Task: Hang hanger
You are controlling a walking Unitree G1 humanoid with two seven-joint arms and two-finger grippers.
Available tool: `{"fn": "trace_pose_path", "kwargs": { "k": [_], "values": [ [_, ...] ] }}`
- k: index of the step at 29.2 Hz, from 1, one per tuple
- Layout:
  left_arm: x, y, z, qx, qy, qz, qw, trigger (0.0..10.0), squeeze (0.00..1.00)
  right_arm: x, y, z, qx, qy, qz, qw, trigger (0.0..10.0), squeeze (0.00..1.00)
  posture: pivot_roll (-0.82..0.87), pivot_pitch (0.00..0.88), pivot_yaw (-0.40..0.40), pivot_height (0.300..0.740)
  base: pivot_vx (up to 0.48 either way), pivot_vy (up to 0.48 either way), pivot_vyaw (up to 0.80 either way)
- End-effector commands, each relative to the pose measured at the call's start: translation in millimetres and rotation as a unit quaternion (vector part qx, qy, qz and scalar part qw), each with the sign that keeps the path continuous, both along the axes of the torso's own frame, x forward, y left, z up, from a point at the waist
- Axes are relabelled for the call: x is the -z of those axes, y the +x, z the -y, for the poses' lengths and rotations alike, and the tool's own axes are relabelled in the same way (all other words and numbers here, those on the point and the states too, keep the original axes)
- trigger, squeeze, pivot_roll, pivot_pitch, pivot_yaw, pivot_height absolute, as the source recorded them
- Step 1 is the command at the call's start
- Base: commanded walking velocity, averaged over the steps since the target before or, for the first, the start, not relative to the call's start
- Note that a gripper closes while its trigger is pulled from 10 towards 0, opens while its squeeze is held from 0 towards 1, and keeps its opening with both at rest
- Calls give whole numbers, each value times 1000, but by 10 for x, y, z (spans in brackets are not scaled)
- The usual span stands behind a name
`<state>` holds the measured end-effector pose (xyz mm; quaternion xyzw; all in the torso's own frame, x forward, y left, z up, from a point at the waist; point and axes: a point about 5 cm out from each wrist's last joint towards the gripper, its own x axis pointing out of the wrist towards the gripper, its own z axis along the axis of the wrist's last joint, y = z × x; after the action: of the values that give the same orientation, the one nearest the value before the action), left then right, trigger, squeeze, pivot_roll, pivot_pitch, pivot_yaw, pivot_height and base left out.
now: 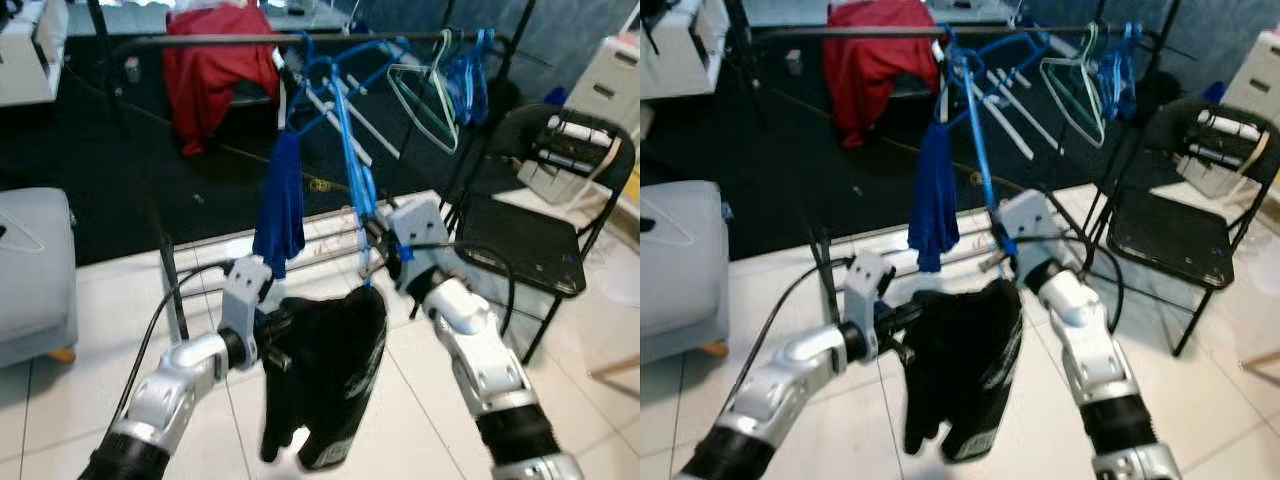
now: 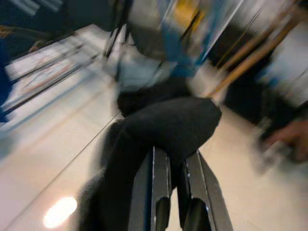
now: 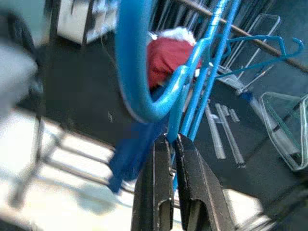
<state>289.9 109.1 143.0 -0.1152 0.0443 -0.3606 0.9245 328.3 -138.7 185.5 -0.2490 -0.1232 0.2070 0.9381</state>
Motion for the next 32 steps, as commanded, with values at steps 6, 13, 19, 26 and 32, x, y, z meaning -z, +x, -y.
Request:
{"fn": "trace_pose_path", "kwargs": {
  "k": [6,13,19,26,32],
  "values": [
    [-612,25,-15,3,-208,44,977,10000,0,145,-43,-80,-6,-121,67,990,10000,0,-75,88,-69,740,0,0,0],
    [-343,239,-105,-116,-64,-28,991,10000,0,-371,-58,96,81,120,202,969,10000,0,-78,82,-61,740,0,0,0],
    [-276,268,-128,-149,-71,-60,985,10000,0,-600,115,305,125,326,170,921,10000,0,-73,77,-62,740,0,0,0],
    [-297,266,-95,-154,-61,-56,985,10000,0,-366,310,74,44,423,-12,905,10000,0,-72,76,-64,740,0,0,0],
    [-267,272,-64,-144,3,-33,989,10000,0,-75,95,-297,-78,-46,96,991,10000,0,-73,72,-58,740,0,0,0]
  ]
}}
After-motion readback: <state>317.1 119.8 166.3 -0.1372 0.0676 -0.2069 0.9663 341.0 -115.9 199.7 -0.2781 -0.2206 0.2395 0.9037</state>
